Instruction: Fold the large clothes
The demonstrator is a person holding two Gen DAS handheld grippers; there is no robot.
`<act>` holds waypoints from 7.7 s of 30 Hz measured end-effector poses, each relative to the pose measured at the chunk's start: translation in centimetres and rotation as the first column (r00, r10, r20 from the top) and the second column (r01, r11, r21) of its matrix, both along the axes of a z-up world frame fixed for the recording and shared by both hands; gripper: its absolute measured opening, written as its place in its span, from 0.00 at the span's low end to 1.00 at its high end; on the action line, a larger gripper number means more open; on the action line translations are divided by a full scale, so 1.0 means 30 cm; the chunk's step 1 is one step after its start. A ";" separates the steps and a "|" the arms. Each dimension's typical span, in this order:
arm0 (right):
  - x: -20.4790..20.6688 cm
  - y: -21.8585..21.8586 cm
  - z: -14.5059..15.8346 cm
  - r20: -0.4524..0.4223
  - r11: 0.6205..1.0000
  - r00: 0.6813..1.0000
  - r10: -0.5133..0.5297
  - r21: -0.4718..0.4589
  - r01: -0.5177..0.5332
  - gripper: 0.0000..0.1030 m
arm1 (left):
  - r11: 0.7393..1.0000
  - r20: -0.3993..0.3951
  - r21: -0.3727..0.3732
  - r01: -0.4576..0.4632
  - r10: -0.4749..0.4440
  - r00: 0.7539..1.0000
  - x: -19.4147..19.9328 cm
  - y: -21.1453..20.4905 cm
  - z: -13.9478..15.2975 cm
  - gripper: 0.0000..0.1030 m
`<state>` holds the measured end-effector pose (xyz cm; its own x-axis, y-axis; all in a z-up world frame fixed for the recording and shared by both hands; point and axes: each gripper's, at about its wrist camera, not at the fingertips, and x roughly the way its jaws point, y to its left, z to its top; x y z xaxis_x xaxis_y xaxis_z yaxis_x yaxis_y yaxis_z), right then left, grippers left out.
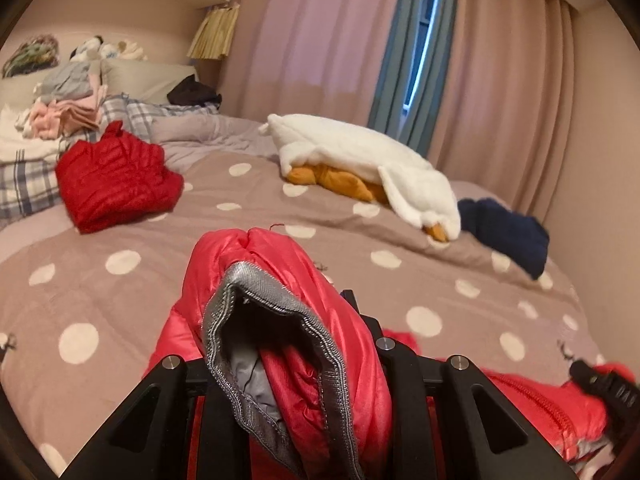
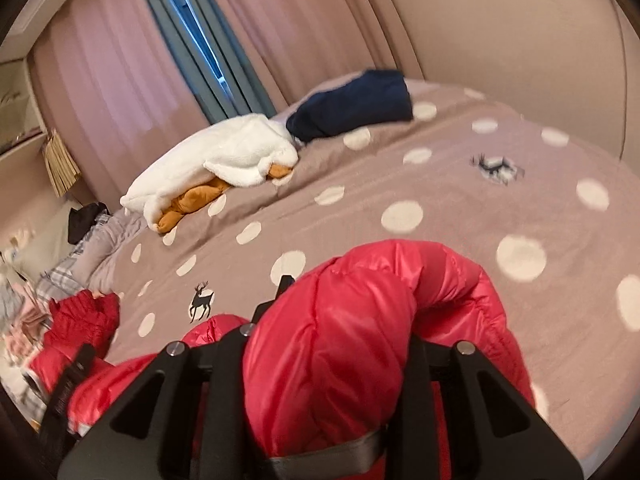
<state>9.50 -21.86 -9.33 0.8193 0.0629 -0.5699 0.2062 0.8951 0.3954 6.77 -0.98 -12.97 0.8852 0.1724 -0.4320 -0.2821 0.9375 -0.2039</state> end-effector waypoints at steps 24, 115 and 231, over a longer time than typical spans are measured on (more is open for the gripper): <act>-0.028 -0.007 -0.033 0.040 0.997 0.996 0.078 -0.026 -0.077 0.34 | 0.999 0.065 0.003 0.036 -0.036 0.997 -0.006 0.002 -0.018 0.56; 0.016 -0.005 -0.080 0.042 0.993 0.993 0.111 -0.049 -0.109 1.00 | 0.998 -0.078 0.024 0.053 -0.051 0.996 0.100 0.065 -0.129 0.99; -0.044 -0.113 -0.299 -0.230 0.996 0.969 -0.091 -0.009 0.091 1.00 | 0.850 -0.116 -0.489 -0.196 0.159 0.980 -0.012 0.373 -0.382 0.46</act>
<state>8.17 -25.25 -18.30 0.6683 -0.0048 -0.7439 0.3726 0.8676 0.3292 6.42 10.23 -24.45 0.8251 0.0703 -0.5606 -0.4642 0.6499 -0.6018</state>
